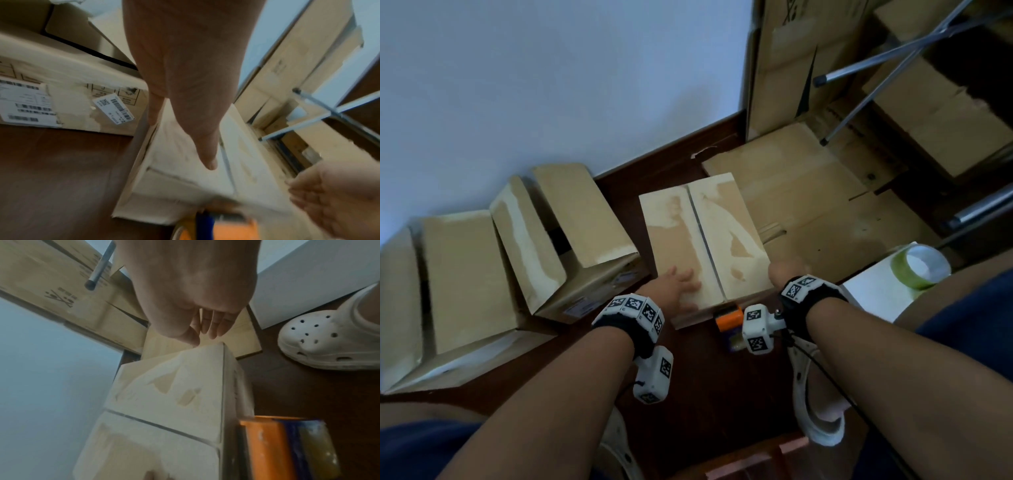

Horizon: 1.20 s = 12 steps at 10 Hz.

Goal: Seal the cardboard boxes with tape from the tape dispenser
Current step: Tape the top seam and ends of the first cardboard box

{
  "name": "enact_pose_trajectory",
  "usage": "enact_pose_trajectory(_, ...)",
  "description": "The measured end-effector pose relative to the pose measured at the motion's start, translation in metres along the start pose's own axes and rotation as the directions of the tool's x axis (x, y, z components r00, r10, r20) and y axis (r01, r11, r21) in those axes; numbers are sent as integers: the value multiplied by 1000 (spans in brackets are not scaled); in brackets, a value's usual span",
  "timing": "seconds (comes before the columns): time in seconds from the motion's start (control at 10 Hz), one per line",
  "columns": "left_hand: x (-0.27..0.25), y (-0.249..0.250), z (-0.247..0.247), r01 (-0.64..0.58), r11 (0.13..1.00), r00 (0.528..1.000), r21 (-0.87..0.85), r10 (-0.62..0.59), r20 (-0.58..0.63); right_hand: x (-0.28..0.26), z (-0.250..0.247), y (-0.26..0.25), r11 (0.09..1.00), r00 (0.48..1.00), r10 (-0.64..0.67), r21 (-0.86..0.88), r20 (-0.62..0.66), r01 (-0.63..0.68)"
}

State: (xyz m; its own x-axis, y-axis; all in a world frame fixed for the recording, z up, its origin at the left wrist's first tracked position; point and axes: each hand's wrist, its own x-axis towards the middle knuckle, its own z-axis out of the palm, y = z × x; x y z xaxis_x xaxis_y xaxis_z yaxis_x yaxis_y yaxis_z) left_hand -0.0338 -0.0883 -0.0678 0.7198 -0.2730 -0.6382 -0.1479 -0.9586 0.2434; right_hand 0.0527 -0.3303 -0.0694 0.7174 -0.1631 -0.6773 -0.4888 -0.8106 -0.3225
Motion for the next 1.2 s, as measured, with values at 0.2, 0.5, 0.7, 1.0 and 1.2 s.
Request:
enact_pose_trajectory(0.2,3,-23,-40,139,929,935,-344,-238,-264,2,-6,-59,993,978,-118,-37,-173,113)
enact_pose_trajectory(0.5,53,-68,-76,232,635,786,-737,-568,-242,51,-12,-132,913,916,-377,-219,-134,344)
enact_pose_trajectory(0.7,85,-92,-98,200,573,787,-794,-577,-218,79,-3,-164,897,910,-407,-218,-72,384)
enact_pose_trajectory(1.0,105,-85,-92,184,503,789,-844,-588,-178,94,8,-173,954,950,-301,-9,-83,301)
enact_pose_trajectory(1.2,104,-85,-86,167,510,799,-844,-571,-188,91,8,-172,943,947,-322,-97,-18,319)
